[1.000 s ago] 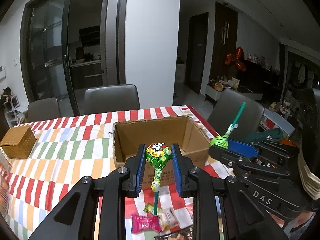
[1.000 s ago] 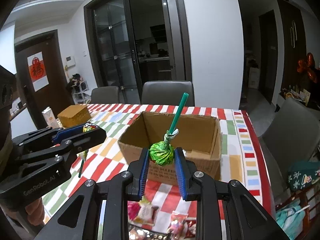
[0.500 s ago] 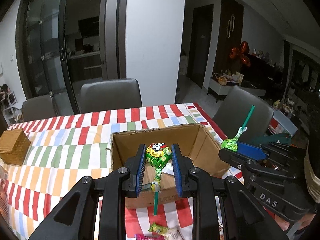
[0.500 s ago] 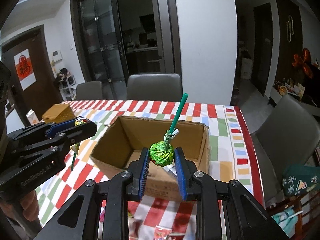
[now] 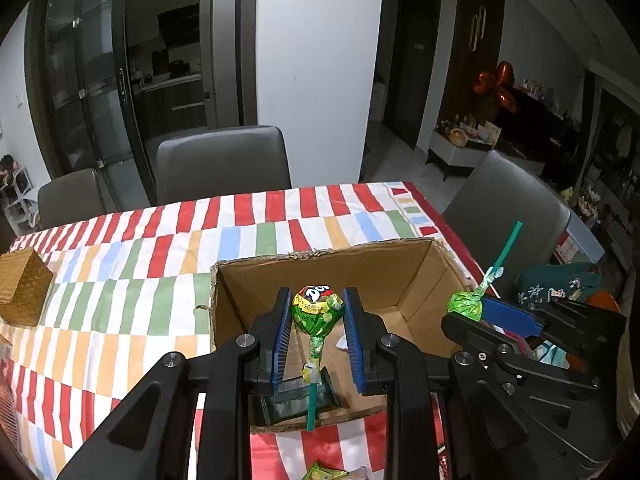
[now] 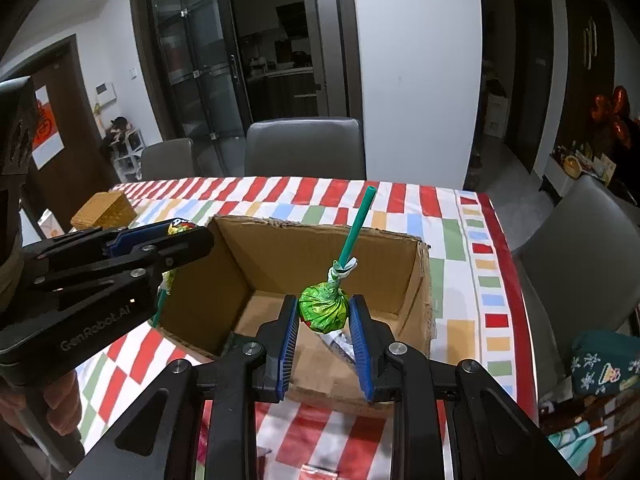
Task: Organize snacks
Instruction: 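Lower both lollipops into the box and open both tools, then move both tools back over the remaining snacks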
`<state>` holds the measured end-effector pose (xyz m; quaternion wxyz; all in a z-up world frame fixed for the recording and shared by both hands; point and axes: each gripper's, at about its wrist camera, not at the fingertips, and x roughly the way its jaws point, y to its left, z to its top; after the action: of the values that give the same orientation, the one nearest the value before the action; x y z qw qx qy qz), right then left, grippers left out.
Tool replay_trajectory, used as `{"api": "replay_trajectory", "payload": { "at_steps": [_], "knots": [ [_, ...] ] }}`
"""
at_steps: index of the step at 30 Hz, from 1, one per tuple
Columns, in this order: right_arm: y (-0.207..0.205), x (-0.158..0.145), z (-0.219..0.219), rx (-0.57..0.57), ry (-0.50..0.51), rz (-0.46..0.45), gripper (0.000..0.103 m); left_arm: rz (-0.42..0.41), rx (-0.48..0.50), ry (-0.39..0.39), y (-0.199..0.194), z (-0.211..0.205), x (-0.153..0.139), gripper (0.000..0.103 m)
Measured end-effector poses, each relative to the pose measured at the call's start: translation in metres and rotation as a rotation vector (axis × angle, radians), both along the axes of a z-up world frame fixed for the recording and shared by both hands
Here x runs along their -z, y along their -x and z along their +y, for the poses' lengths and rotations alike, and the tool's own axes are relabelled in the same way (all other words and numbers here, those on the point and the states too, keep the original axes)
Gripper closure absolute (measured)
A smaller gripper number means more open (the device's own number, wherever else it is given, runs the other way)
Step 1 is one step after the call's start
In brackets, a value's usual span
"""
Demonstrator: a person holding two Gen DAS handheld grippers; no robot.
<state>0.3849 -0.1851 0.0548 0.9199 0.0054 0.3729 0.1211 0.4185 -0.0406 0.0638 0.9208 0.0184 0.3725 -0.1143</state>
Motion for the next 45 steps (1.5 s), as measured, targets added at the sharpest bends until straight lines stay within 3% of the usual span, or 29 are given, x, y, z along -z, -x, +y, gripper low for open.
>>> {"api": "replay_trajectory", "payload": {
  "at_steps": [2, 3, 4, 7, 17, 24, 34, 45],
  "knots": [
    [-0.002, 0.002, 0.0, 0.001, -0.004, 0.005, 0.076, 0.0, -0.013, -0.014, -0.002, 0.0, 0.0, 0.07],
    [-0.003, 0.002, 0.001, -0.003, 0.0, 0.01, 0.076, -0.001, -0.022, -0.019, -0.001, 0.0, -0.001, 0.057],
    [-0.004, 0.003, 0.001, -0.003, 0.001, 0.01, 0.075, -0.006, -0.029, -0.02, 0.0, 0.001, -0.003, 0.051],
    [0.001, 0.002, -0.002, 0.015, 0.001, 0.005, 0.066, -0.019, -0.04, -0.036, 0.012, 0.005, -0.003, 0.051],
    [0.054, -0.003, -0.002, -0.012, 0.054, -0.064, 0.066, -0.048, -0.021, -0.05, 0.072, 0.008, -0.001, 0.05],
    [0.092, 0.003, -0.008, -0.038, 0.03, -0.071, 0.066, -0.036, 0.017, -0.035, 0.114, -0.002, 0.008, 0.05],
    [0.135, 0.024, -0.013, -0.052, 0.027, -0.037, 0.066, 0.0, 0.046, -0.038, 0.152, -0.014, 0.027, 0.05],
    [0.152, 0.061, -0.02, -0.043, 0.02, 0.052, 0.067, 0.106, 0.06, -0.035, 0.172, -0.022, 0.074, 0.05]
  ]
}}
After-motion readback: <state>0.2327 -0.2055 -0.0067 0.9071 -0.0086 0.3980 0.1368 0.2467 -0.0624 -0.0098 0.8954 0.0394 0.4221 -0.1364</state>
